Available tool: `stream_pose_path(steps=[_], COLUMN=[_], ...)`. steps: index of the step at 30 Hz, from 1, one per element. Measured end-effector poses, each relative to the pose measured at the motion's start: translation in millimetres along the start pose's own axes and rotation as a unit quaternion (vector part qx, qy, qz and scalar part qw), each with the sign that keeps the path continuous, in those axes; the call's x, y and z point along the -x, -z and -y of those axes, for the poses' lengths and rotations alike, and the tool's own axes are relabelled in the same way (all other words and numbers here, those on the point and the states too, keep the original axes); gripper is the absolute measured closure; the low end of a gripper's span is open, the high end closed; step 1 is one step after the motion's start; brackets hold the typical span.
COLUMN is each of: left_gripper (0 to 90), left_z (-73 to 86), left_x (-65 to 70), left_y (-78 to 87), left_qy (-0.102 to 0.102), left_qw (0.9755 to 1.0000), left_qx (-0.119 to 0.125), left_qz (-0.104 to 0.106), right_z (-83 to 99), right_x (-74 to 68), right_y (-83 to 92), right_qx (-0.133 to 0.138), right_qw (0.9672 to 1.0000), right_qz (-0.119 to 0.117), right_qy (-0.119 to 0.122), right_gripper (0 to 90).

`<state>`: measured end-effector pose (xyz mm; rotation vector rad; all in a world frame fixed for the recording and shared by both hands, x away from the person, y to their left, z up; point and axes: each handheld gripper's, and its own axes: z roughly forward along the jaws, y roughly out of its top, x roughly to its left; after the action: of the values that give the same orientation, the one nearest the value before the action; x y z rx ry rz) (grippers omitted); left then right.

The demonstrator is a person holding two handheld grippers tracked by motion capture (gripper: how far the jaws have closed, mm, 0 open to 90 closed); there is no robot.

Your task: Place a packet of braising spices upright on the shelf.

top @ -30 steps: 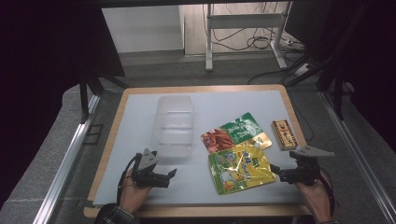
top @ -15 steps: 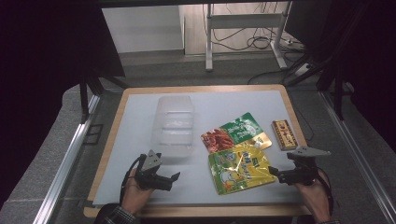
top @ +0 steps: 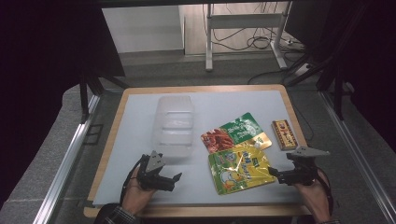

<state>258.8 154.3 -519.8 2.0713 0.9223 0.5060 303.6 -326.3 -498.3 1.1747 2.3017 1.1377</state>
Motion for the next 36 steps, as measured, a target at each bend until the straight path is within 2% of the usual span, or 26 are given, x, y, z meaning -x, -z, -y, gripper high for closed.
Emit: stream_pose_path(steps=[7, 11, 15, 20, 26, 31, 36], left_gripper=[2.1, 3.6, 7.1, 9.7, 16.1, 22.8, 31.2], left_z=[-4.0, -6.2, -9.2, -11.2, -14.7, -17.7, -20.2], left_x=[5.9, 10.3, 15.9, 21.2, 27.9, 34.9, 38.2], left_y=[1.2, -0.1, -0.3, -2.5, -3.8, -7.5, -11.9], left_qy=[0.0, -0.007, -0.024, -0.026, -0.034, -0.051, -0.054], left_qw=[0.9997, 0.9997, 0.9996, 0.9994, 0.9984, 0.997, 0.996], left_qx=[0.002, 0.0, -0.006, -0.006, 0.006, 0.002, -0.001], left_qz=[0.025, 0.025, 0.016, 0.023, 0.044, 0.059, 0.072], right_z=[0.3, 0.5, 0.6, 0.8, 0.9, 0.9, 0.9], right_x=[0.1, 0.1, 0.6, 0.7, 0.4, -0.3, -0.4], right_y=[-0.7, -1.5, -1.7, -2.1, -3.0, -3.9, -4.0], right_qx=[-0.003, -0.004, -0.003, -0.004, -0.006, -0.008, -0.008], right_qw=[1.0, 1.0, 1.0, 1.0, 1.0, 1.0, 1.0], right_qz=[-0.001, -0.002, -0.003, -0.003, -0.004, -0.004, -0.005], right_qy=[-0.002, -0.003, -0.003, -0.003, -0.004, -0.004, -0.003], right_gripper=[0.0, 0.0, 0.0, 0.0, 0.0, 0.0, 0.0])
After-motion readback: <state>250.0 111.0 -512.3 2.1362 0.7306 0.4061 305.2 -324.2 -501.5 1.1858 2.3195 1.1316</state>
